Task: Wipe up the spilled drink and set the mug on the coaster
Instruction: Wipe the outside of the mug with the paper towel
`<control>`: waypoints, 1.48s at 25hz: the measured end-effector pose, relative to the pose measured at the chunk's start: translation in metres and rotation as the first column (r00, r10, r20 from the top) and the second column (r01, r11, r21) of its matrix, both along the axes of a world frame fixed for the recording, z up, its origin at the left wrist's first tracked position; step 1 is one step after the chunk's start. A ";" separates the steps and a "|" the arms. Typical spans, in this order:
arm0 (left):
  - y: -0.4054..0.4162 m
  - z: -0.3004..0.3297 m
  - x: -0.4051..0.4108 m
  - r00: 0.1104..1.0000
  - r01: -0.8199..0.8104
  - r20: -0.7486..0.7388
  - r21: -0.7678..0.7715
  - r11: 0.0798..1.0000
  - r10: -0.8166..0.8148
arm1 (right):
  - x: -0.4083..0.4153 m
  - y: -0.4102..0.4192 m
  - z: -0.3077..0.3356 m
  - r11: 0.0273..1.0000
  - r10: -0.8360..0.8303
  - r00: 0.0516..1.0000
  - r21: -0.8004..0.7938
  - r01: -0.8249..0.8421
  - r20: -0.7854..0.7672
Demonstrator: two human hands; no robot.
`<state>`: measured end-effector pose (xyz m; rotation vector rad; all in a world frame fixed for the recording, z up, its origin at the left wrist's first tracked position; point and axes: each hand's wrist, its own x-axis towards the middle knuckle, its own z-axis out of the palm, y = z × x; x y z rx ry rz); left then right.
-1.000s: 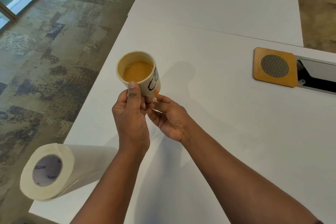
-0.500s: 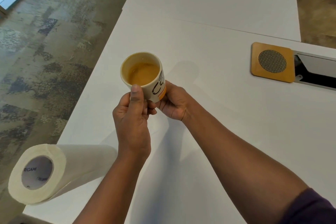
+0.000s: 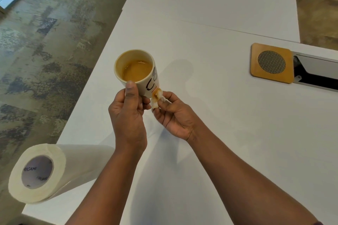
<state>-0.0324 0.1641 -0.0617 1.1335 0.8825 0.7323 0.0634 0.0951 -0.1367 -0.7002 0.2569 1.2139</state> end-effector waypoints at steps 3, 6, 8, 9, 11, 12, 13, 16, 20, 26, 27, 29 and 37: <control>-0.001 0.001 0.000 1.000 0.001 0.021 -0.014 1.000 0.000 | -0.014 0.006 0.002 0.998 0.061 0.998 0.016 -0.061 -0.028; -0.007 0.002 0.000 1.000 0.012 0.015 -0.008 1.000 -0.012 | -0.022 0.014 0.003 0.992 0.103 0.992 0.079 -0.097 -0.068; -0.011 0.003 -0.001 1.000 0.018 0.014 -0.013 1.000 -0.018 | -0.021 0.019 0.006 0.990 0.107 0.991 0.101 -0.099 -0.080; -0.012 0.003 -0.002 1.000 0.026 0.014 -0.021 0.999 -0.026 | -0.019 0.021 0.008 0.989 0.120 0.991 0.097 -0.113 -0.062; -0.015 0.002 -0.005 0.998 0.055 0.019 -0.037 0.998 -0.054 | -0.011 0.025 0.013 0.986 0.163 0.987 0.036 -0.163 0.018; -0.016 0.002 -0.007 0.997 0.070 0.024 -0.042 0.997 -0.069 | -0.005 0.027 0.014 0.981 0.192 0.979 0.010 -0.193 0.072; -0.018 0.002 -0.008 0.996 0.083 0.025 -0.040 0.996 -0.082 | 0.002 0.028 0.015 0.975 0.220 0.968 0.000 -0.222 0.120; -0.020 0.003 -0.010 0.995 0.100 -0.011 -0.012 0.995 -0.100 | 0.023 0.028 0.011 0.986 0.167 0.975 -0.031 -0.164 0.145; -0.011 0.003 -0.008 0.997 0.073 -0.029 0.010 0.997 -0.073 | 0.036 0.011 0.001 1.000 -0.012 0.996 -0.011 0.013 0.093; 0.001 0.001 0.001 1.000 0.014 -0.021 0.034 0.999 -0.014 | 0.014 -0.005 -0.007 0.996 0.015 0.999 0.082 -0.019 0.046; 0.003 -0.001 0.002 1.000 0.012 -0.013 0.033 0.999 -0.012 | 0.009 -0.005 -0.008 0.995 0.032 0.999 0.088 -0.036 0.044; 0.005 -0.001 0.004 1.000 0.016 -0.003 0.028 0.999 -0.016 | 0.001 -0.001 -0.007 0.993 0.076 0.996 0.087 -0.080 0.053; -0.007 0.000 0.005 0.997 0.066 0.041 -0.002 0.998 -0.066 | 0.002 0.022 0.001 0.971 0.178 0.979 0.141 -0.191 0.104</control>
